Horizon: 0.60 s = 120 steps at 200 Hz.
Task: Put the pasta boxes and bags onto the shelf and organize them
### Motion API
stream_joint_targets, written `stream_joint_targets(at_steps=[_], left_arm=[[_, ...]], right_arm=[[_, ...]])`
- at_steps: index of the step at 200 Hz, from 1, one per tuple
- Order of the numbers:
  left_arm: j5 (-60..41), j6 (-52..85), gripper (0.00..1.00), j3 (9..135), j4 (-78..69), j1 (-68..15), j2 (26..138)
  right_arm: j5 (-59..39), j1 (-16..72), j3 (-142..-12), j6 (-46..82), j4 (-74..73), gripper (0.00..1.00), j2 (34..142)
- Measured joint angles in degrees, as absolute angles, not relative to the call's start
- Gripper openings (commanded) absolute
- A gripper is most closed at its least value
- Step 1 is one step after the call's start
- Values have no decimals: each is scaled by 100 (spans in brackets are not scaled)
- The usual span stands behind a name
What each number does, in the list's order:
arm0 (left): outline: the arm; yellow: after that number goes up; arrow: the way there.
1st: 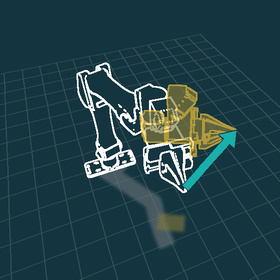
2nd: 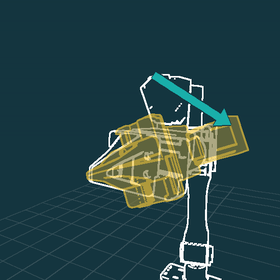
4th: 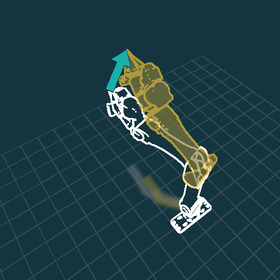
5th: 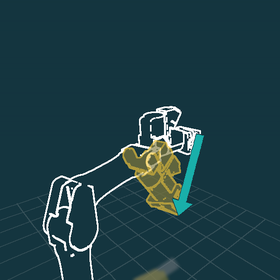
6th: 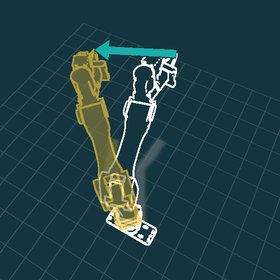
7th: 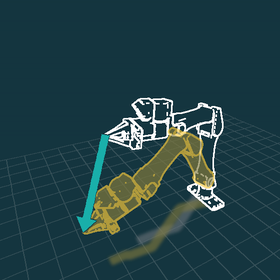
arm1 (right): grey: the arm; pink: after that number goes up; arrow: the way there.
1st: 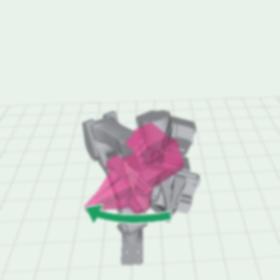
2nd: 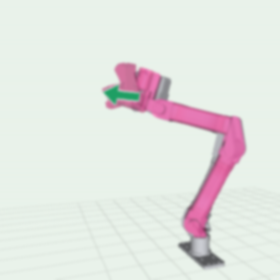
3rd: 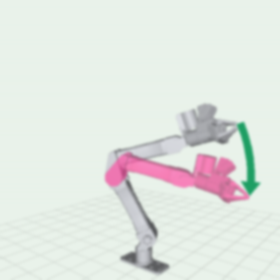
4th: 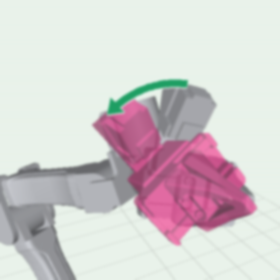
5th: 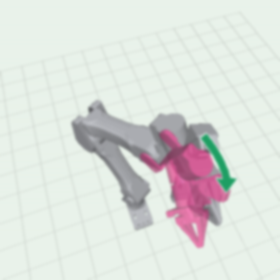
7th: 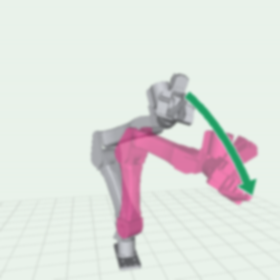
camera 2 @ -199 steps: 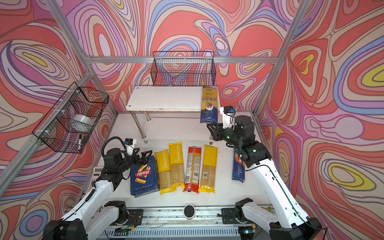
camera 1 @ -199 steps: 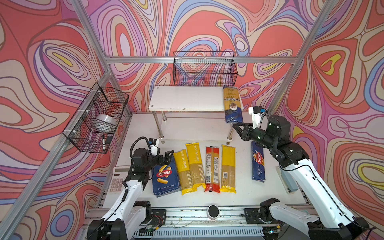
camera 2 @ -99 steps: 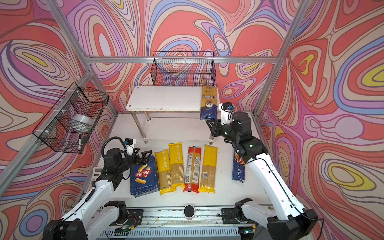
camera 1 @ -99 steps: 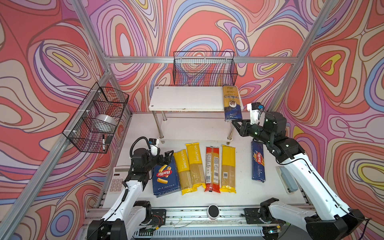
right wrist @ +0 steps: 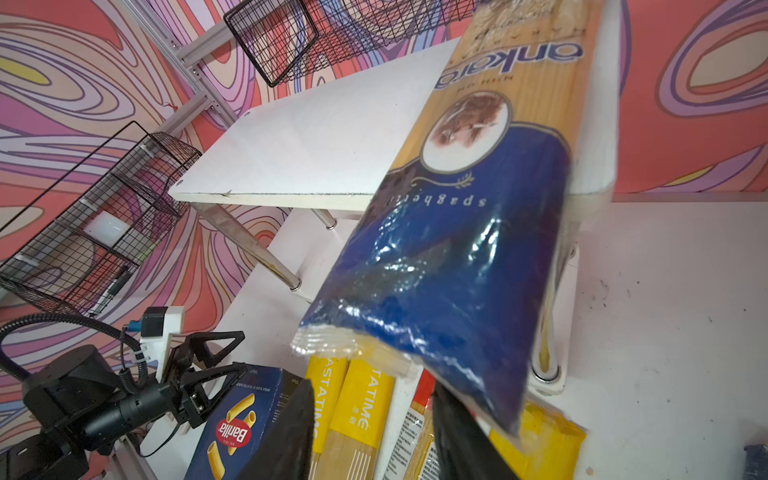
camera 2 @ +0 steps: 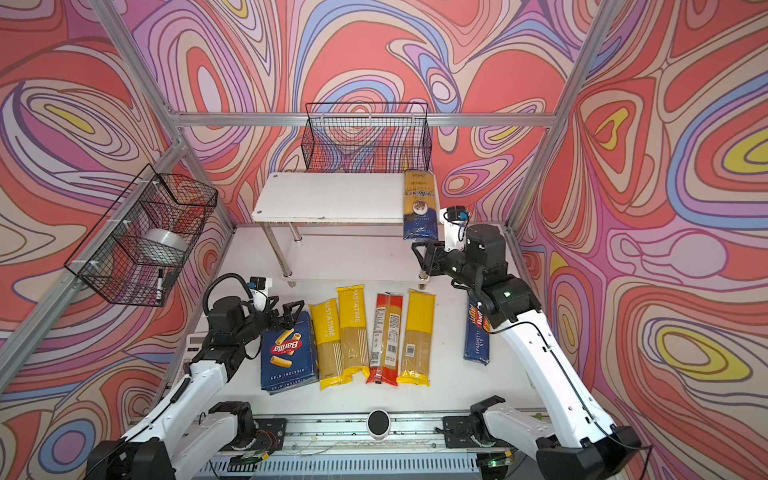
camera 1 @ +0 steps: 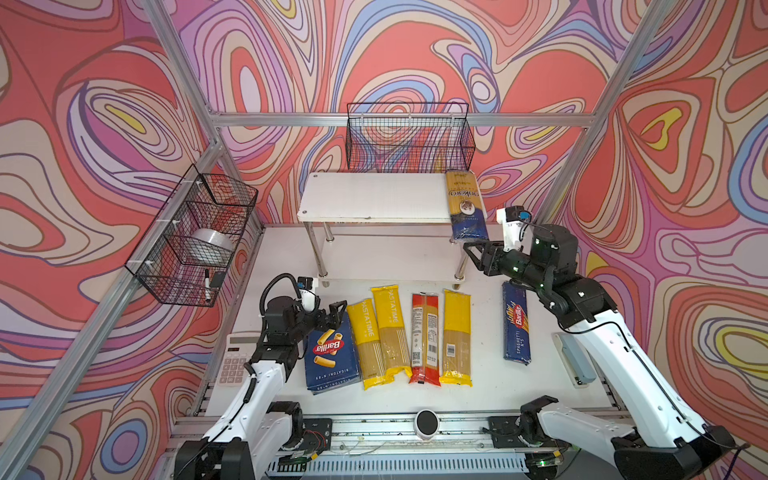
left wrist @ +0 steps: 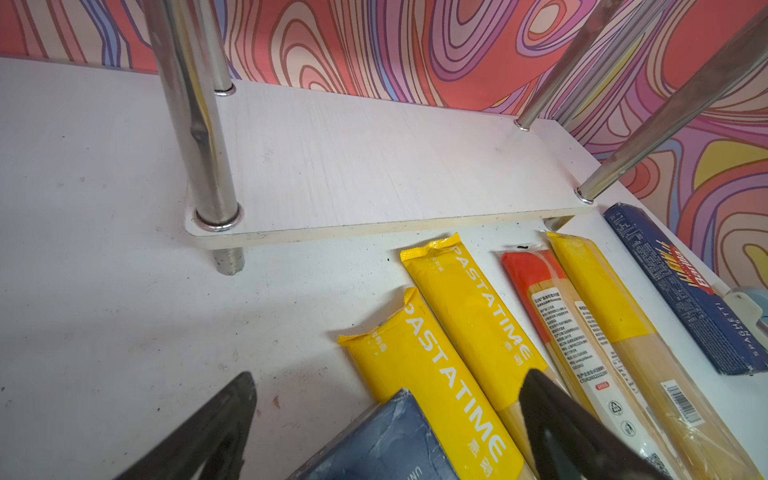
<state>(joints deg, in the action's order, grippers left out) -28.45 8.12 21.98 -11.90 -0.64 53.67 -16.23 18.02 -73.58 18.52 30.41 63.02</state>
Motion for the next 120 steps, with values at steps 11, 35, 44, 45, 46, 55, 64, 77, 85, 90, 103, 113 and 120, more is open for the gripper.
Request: stream_joint_targets(at_steps=[11, 35, 44, 45, 46, 55, 64, 77, 85, 90, 103, 113, 120], left_arm=[[-2845, 812, 100, 2198, -1190, -64, 5367], [-2845, 812, 100, 2198, -1188, -64, 5367], [-2845, 812, 100, 2198, -1188, -64, 5367], [-2845, 812, 100, 2198, -1190, -64, 5367], [-2845, 812, 100, 2198, -1190, -64, 5367], [-2842, 812, 100, 2198, -1190, -64, 5367], [-2842, 812, 100, 2198, -1188, -64, 5367], [-2842, 812, 100, 2198, -1188, -64, 5365], [-2842, 812, 100, 2198, -1188, -64, 5363], [-2842, 812, 100, 2198, -1188, -64, 5360], [-2845, 812, 100, 2196, -1188, -64, 5334], [-2842, 812, 100, 2196, -1188, -64, 5299], [-2829, 812, 100, 2196, -1188, -64, 5273]], right_arm=[[-1619, 1802, -7365, 1831, 3216, 51, 6213], [-1636, 1800, -7360, 1831, 3583, 52, 5981], [-1649, 1798, -7360, 1833, 3704, 53, 5894], [-1649, 1798, -7360, 1833, 3715, 52, 5883], [-1651, 1798, -7360, 1833, 3741, 53, 5863], [-1645, 1798, -7352, 1839, 3852, 53, 5765], [-1590, 1798, -7328, 1859, 3951, 53, 5664], [-1417, 1798, -7231, 1916, 4110, 53, 5483], [-1273, 1798, -7129, 1964, 4195, 54, 5380], [-1175, 1798, -7052, 1990, 4235, 54, 5321], [-934, 1798, -6840, 2104, 4362, 56, 5231], [-766, 1796, -6667, 2204, 4451, 57, 5218], [-685, 1796, -6558, 2263, 4471, 57, 5236]])
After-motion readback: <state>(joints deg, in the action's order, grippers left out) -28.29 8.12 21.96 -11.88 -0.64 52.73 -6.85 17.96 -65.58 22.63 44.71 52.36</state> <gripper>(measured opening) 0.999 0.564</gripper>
